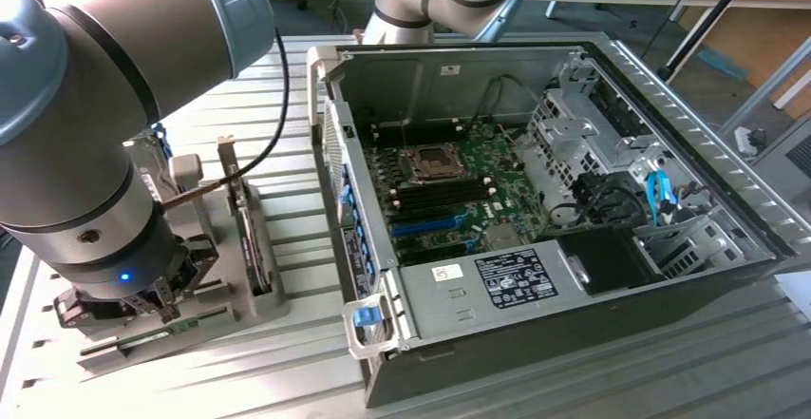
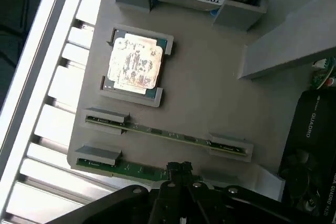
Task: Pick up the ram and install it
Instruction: 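Pick up the ram and move it above insertion slot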
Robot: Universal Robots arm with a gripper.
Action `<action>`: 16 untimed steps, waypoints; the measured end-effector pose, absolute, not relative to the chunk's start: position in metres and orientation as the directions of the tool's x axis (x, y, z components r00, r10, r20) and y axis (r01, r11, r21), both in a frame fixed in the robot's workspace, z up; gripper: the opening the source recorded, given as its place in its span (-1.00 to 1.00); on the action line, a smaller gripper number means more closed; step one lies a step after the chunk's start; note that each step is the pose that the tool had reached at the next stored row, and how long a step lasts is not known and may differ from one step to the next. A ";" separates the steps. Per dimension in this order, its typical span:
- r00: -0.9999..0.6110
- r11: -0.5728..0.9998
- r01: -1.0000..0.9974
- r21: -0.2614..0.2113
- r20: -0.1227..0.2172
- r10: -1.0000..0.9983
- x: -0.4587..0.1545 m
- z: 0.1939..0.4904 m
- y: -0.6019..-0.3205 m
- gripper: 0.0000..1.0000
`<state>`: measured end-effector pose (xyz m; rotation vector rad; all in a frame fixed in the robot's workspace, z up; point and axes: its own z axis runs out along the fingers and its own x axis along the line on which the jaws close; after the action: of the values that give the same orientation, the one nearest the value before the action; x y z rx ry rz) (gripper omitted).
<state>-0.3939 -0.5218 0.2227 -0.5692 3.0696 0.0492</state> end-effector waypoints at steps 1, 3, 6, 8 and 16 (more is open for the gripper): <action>-0.925 0.925 -0.380 0.027 -0.025 -0.379 -0.394 0.223 -0.522 -0.79; -0.904 0.903 -0.428 0.028 -0.025 -0.428 -0.394 0.223 -0.522 -0.79; -0.864 0.864 -0.503 0.027 -0.025 -0.503 -0.394 0.223 -0.522 -0.79; -0.822 0.822 -0.569 0.027 -0.025 -0.568 -0.394 0.223 -0.522 -0.79; -0.714 0.714 -0.700 0.027 -0.025 -0.699 -0.394 0.223 -0.522 -0.79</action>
<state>-0.3939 -0.5218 0.2225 -1.1821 2.8967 0.0544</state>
